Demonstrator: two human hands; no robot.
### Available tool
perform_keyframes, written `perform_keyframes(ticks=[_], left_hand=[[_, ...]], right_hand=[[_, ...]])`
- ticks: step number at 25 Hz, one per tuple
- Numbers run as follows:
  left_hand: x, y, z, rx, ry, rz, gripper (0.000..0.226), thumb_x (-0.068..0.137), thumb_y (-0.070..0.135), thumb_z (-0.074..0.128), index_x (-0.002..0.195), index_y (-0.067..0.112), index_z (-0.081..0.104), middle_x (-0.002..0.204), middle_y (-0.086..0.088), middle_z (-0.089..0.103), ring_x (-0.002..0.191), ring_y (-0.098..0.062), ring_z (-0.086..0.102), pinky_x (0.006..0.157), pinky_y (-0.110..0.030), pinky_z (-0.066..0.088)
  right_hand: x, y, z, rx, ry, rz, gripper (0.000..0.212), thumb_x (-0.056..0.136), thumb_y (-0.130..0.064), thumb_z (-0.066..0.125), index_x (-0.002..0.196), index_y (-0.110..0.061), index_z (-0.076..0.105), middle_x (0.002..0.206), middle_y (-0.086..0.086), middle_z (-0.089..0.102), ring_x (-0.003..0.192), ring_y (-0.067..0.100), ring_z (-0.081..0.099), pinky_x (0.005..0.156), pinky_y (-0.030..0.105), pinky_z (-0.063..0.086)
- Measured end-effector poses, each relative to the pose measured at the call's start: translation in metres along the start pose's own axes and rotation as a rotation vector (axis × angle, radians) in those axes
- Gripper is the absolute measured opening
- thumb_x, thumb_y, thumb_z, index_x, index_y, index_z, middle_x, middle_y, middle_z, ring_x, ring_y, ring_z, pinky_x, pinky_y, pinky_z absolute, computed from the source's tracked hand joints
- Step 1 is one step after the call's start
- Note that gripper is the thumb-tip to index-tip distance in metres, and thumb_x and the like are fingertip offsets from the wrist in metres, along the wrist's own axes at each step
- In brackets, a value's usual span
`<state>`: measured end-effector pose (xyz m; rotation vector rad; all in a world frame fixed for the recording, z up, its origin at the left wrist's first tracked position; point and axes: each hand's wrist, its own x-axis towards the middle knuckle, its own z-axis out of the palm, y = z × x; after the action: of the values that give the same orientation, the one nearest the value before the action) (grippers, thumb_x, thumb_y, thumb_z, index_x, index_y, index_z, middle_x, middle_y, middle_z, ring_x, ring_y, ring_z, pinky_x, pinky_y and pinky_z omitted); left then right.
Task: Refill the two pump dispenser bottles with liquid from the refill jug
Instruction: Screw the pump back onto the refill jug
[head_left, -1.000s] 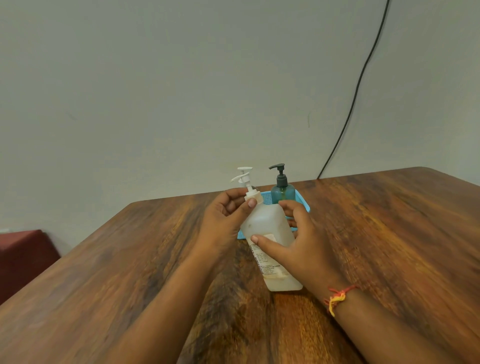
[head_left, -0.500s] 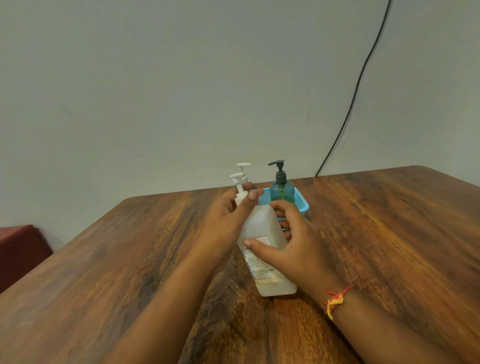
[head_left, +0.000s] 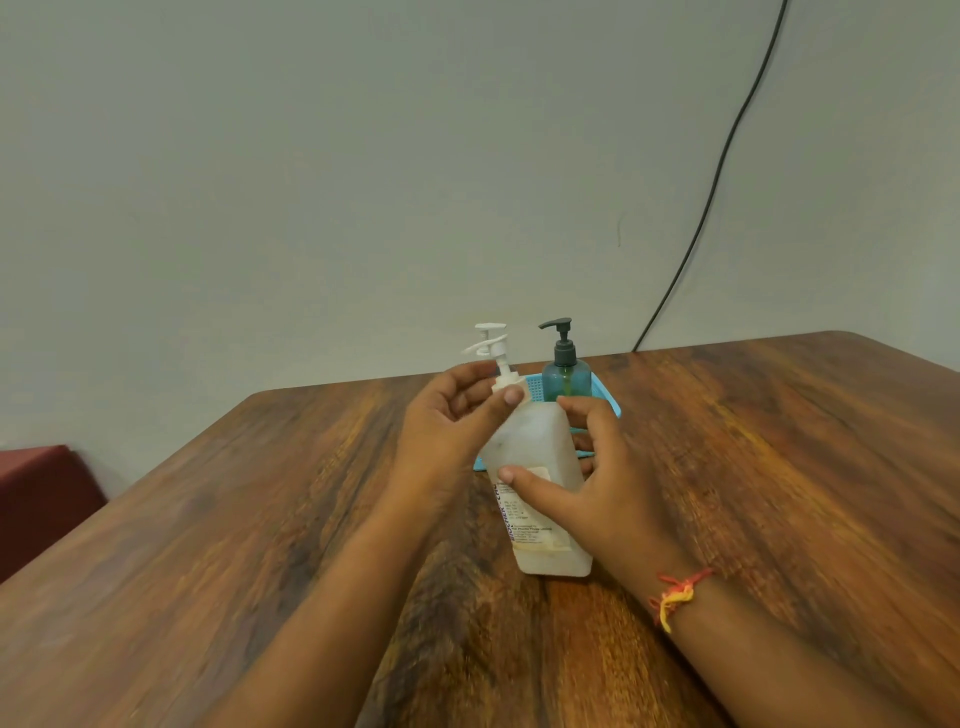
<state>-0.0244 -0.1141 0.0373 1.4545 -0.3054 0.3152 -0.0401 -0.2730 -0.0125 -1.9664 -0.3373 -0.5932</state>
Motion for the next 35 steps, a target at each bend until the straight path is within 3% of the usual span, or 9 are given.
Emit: perform_keyframes(ticks=[4, 8, 12, 15, 19, 26, 29, 32, 35], left_hand=[[0.003, 0.002, -0.005, -0.027, -0.041, -0.072, 0.059, 0.072, 0.027, 0.080, 0.126, 0.013, 0.062, 0.110, -0.008, 0.078, 0.105, -0.026, 0.074, 0.090, -0.047, 0.060], [0.001, 0.005, -0.010, -0.192, -0.168, -0.199, 0.052, 0.091, 0.026, 0.063, 0.135, -0.001, 0.056, 0.126, -0.016, 0.071, 0.107, -0.029, 0.070, 0.096, -0.048, 0.056], [0.003, -0.002, -0.013, -0.373, -0.222, -0.267, 0.047, 0.103, 0.023, 0.053, 0.139, -0.008, 0.049, 0.138, -0.023, 0.061, 0.110, -0.031, 0.063, 0.110, -0.056, 0.041], [0.004, -0.001, -0.012, -0.366, -0.116, -0.238, 0.044, 0.094, 0.025, 0.062, 0.128, -0.003, 0.061, 0.129, -0.024, 0.066, 0.100, -0.028, 0.069, 0.097, -0.050, 0.054], [0.006, -0.003, -0.011, -0.324, -0.006, -0.195, 0.034, 0.081, 0.024, 0.067, 0.111, 0.009, 0.066, 0.100, -0.009, 0.079, 0.084, -0.019, 0.076, 0.069, -0.034, 0.064], [0.004, -0.002, -0.013, -0.415, -0.029, -0.269, 0.027, 0.090, 0.025, 0.065, 0.113, 0.010, 0.068, 0.109, -0.015, 0.076, 0.093, -0.023, 0.073, 0.093, -0.047, 0.055], [0.008, -0.004, -0.014, -0.379, 0.048, -0.220, 0.042, 0.084, 0.026, 0.069, 0.121, 0.007, 0.064, 0.116, -0.017, 0.075, 0.097, -0.025, 0.072, 0.090, -0.045, 0.058], [0.010, -0.003, -0.014, -0.342, 0.165, -0.182, 0.055, 0.076, 0.026, 0.073, 0.125, 0.003, 0.063, 0.113, -0.015, 0.076, 0.091, -0.023, 0.073, 0.086, -0.048, 0.061], [0.009, -0.004, -0.015, -0.317, 0.223, -0.176, 0.050, 0.072, 0.028, 0.077, 0.116, 0.008, 0.067, 0.102, -0.010, 0.078, 0.094, -0.027, 0.072, 0.092, -0.058, 0.058]], right_hand=[[0.003, -0.001, -0.004, 0.045, -0.053, 0.017, 0.079, 0.063, -0.066, 0.080, 0.130, -0.042, 0.044, 0.122, -0.023, 0.055, 0.104, 0.001, 0.059, 0.075, 0.016, 0.054], [0.009, 0.000, -0.015, 0.758, -0.371, 0.300, 0.060, 0.073, -0.040, 0.085, 0.125, -0.022, 0.062, 0.119, 0.007, 0.072, 0.104, 0.028, 0.072, 0.082, 0.044, 0.060], [0.006, -0.001, -0.017, 1.131, -0.582, 0.521, 0.059, 0.067, -0.048, 0.089, 0.115, -0.017, 0.074, 0.117, 0.020, 0.071, 0.100, 0.034, 0.072, 0.083, 0.049, 0.060], [0.007, -0.004, -0.015, 1.084, -0.475, 0.509, 0.037, 0.087, -0.045, 0.067, 0.111, -0.019, 0.076, 0.116, 0.018, 0.072, 0.103, 0.032, 0.072, 0.085, 0.047, 0.060], [0.010, -0.010, -0.016, 0.706, -0.416, 0.363, 0.058, 0.078, -0.047, 0.065, 0.128, -0.017, 0.059, 0.109, 0.004, 0.077, 0.100, 0.024, 0.074, 0.083, 0.040, 0.061], [0.010, -0.001, -0.017, 0.926, -0.542, 0.560, 0.051, 0.094, -0.053, 0.051, 0.132, -0.020, 0.062, 0.125, 0.018, 0.069, 0.112, 0.038, 0.068, 0.094, 0.053, 0.055], [0.010, -0.010, -0.014, 0.684, -0.419, 0.467, 0.045, 0.093, -0.058, 0.047, 0.118, -0.027, 0.065, 0.107, 0.004, 0.077, 0.097, 0.023, 0.075, 0.082, 0.041, 0.061], [0.011, -0.010, -0.016, 0.416, -0.368, 0.266, 0.074, 0.070, -0.073, 0.064, 0.131, -0.034, 0.050, 0.122, -0.008, 0.068, 0.100, 0.011, 0.071, 0.085, 0.034, 0.061], [0.012, -0.008, -0.015, 0.138, -0.392, 0.159, 0.089, 0.063, -0.062, 0.081, 0.136, -0.046, 0.033, 0.124, -0.021, 0.052, 0.107, 0.005, 0.060, 0.080, 0.026, 0.059]])
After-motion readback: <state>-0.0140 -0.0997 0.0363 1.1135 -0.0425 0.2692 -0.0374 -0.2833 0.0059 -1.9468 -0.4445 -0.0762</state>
